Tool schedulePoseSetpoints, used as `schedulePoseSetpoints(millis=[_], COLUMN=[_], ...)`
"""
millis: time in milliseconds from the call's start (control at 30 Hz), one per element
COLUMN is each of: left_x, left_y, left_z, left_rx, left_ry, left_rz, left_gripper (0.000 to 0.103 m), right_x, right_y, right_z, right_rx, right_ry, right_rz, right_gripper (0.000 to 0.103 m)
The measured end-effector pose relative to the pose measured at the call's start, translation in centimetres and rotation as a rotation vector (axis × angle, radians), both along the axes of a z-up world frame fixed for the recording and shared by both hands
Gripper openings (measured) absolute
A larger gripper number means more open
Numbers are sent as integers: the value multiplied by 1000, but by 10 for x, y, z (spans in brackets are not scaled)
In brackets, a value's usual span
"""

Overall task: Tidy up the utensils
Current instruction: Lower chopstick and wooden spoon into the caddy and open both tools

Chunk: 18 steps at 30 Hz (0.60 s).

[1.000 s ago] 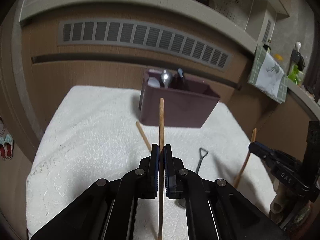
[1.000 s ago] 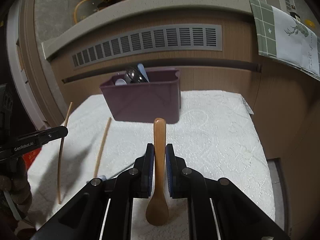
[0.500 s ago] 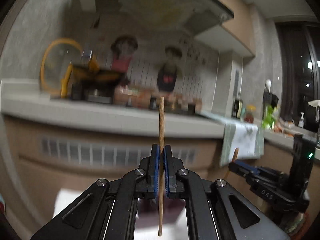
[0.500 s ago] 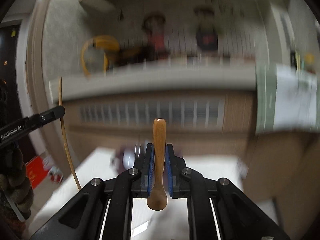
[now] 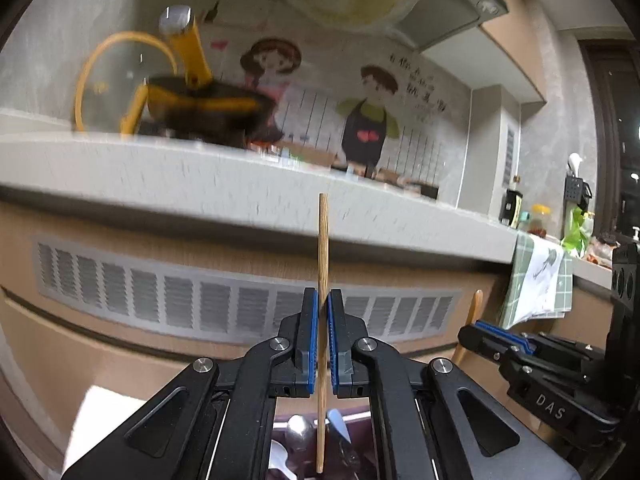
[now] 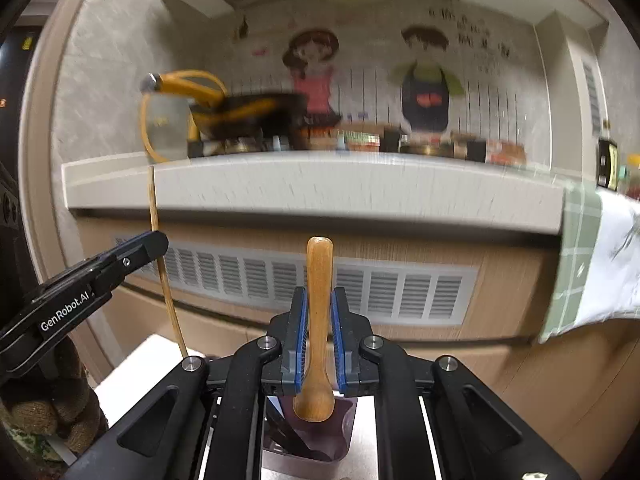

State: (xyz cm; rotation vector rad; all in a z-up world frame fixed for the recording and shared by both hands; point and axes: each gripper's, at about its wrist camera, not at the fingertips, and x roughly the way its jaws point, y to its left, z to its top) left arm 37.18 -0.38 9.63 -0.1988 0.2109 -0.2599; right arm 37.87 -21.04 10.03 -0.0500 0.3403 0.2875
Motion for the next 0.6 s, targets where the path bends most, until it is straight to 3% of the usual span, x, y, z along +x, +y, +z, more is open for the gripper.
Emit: schedulePoseSetpoints(millis=[233,300,333,400,467,600], left_x=[20,24,27,29,24,-6], left_y=[-8,-10,-11,-11,-8,9], left_z=[-47,-58,-62,-68,-67,-55], left_rx=[20,24,24,17,13,24], left_ry=[100,141,171,228,243,237], left_rz=[-8,-39,-56,-84,-81,-18], left_gripper=[6,9,13,34,40,41], right_x=[24,28,30,32,25,-3], right_y=[1,1,1,3,5,4], right_z=[-44,-58,-66,-78,-83,-75], right_rx=[-7,-4,3,9,-14,-24], right_ry=[105,176,224,298,294,262], right_rz=[4,51,90,127,119,110], right_gripper=[11,12,12,16,19,19])
